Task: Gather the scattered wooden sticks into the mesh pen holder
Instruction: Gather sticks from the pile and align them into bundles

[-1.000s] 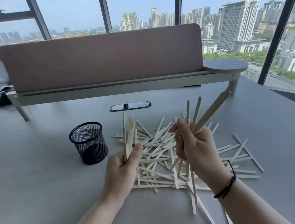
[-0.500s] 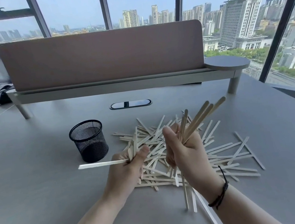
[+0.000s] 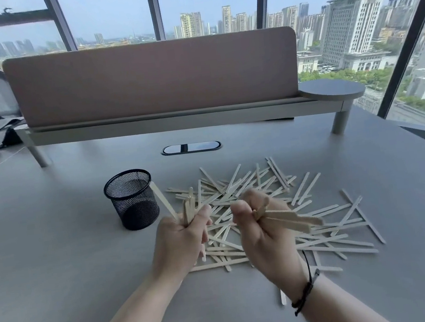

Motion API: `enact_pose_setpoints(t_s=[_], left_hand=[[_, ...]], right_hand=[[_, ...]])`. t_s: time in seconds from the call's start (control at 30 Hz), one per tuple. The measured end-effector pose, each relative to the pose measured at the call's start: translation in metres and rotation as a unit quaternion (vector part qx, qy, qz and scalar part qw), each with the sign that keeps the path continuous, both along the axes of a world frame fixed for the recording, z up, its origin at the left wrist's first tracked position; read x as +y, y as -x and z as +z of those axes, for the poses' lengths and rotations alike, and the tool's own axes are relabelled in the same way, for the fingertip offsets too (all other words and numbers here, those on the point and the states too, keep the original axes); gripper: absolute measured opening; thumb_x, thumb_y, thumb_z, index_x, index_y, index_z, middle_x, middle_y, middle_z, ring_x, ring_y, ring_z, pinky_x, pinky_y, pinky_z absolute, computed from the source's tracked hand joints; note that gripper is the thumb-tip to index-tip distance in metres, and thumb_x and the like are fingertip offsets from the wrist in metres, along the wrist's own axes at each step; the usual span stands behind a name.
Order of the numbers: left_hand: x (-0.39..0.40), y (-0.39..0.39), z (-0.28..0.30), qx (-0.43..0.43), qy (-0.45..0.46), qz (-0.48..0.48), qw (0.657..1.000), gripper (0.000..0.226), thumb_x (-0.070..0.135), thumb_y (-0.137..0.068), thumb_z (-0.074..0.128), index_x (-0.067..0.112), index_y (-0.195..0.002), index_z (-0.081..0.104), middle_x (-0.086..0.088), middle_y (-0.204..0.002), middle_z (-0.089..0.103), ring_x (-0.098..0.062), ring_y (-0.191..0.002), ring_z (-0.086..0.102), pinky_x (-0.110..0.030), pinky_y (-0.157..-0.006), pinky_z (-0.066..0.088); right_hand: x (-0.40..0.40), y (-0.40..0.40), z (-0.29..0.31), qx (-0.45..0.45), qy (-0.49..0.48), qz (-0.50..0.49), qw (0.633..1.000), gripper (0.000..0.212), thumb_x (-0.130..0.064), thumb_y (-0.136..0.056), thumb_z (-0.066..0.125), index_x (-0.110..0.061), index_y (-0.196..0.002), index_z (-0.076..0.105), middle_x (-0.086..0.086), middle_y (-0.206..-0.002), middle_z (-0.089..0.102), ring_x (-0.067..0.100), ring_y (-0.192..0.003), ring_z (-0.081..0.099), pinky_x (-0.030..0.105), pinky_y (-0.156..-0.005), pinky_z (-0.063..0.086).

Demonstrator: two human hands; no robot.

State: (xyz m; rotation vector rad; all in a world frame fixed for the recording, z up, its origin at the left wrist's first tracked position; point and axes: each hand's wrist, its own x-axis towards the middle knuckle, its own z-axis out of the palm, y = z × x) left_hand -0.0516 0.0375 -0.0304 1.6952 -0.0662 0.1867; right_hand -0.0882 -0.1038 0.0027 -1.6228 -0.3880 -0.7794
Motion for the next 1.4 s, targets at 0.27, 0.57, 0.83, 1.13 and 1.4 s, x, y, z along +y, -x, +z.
enact_pose_setpoints(t_s=[0.27,0.57,0.83,1.13,1.4], left_hand=[[-0.001,0.002,-0.004,-0.009,-0.043,0.006,0.999,0.046,0.028,-0.095,0.067,0.008,-0.053,0.064,-0.009,-0.042,0.053,-0.023,-0.037,0.051,-0.029,-0.043,0.043],[0.004,-0.003,-0.007,-0.025,-0.094,0.008,0.995,0.050,0.043,-0.086,0.068,0.013,-0.048,0.063,-0.012,-0.049,0.063,-0.028,-0.051,0.065,-0.045,-0.060,0.056],[-0.001,0.008,0.001,-0.088,-0.025,0.011,0.996,0.060,0.046,-0.095,0.063,0.014,-0.047,0.047,-0.004,-0.036,0.042,-0.016,-0.032,0.040,-0.019,-0.038,0.030],[0.002,0.009,0.004,-0.103,0.037,-0.010,0.994,0.058,0.043,-0.085,0.073,0.006,-0.056,0.039,-0.003,-0.045,0.037,-0.018,-0.039,0.036,-0.043,-0.042,0.034],[0.007,0.005,0.013,-0.005,0.153,-0.034,0.988,0.060,0.031,-0.093,0.068,0.016,-0.045,0.034,-0.002,-0.042,0.025,-0.015,-0.038,0.021,-0.021,-0.043,0.027]], right_hand=[[0.001,-0.003,-0.004,0.112,0.000,0.076,0.991,0.045,-0.043,-0.095,0.059,-0.024,-0.056,0.047,-0.003,-0.045,0.037,0.009,-0.043,0.034,0.024,-0.047,0.030],[-0.005,-0.014,-0.012,0.233,-0.027,0.064,0.970,0.062,-0.031,-0.093,0.065,0.009,-0.059,0.034,0.036,-0.052,0.035,0.028,-0.046,0.033,0.048,-0.045,0.029],[-0.006,-0.012,-0.008,0.201,-0.080,0.065,0.974,0.073,-0.050,-0.087,0.062,0.009,-0.059,0.028,0.029,-0.050,0.026,0.042,-0.048,0.025,0.047,-0.046,0.026],[-0.004,-0.013,-0.010,0.215,-0.097,0.117,0.965,0.068,-0.047,-0.088,0.064,0.003,-0.058,0.028,0.021,-0.048,0.026,0.031,-0.044,0.021,0.046,-0.044,0.022],[0.007,-0.025,0.002,0.258,-0.089,0.113,0.955,0.060,-0.026,-0.088,0.069,-0.009,-0.045,0.030,0.005,-0.042,0.025,0.019,-0.040,0.019,0.030,-0.043,0.017]])
